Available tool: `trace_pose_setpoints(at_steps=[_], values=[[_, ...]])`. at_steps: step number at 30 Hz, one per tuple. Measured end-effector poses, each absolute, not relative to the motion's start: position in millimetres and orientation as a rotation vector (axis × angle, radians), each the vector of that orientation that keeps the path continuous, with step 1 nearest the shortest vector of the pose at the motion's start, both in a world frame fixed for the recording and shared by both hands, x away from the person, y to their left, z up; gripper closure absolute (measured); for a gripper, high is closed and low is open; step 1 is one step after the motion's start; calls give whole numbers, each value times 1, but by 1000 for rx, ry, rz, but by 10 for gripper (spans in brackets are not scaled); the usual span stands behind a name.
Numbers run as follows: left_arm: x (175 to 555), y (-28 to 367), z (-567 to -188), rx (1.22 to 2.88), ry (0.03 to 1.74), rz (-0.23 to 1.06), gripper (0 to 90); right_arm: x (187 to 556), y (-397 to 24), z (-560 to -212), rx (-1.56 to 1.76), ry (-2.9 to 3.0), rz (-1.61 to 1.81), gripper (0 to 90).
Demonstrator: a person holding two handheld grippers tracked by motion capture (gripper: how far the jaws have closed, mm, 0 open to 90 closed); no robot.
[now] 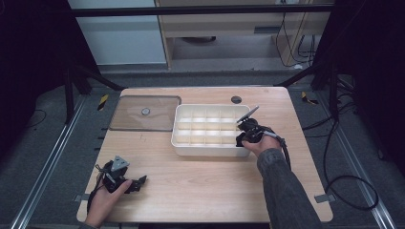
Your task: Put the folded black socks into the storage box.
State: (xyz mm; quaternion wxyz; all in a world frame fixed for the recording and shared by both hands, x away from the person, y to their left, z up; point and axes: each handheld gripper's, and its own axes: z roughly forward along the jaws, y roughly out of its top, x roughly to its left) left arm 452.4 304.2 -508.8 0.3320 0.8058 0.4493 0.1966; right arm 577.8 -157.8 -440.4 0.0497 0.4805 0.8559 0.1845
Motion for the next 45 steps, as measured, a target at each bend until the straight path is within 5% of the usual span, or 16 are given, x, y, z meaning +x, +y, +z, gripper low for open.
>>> trace_pose_setpoints(at_steps=[45], values=[[453,304,-509,2105,1175,514,0,553,-194,-380,1363,2370,882,900]])
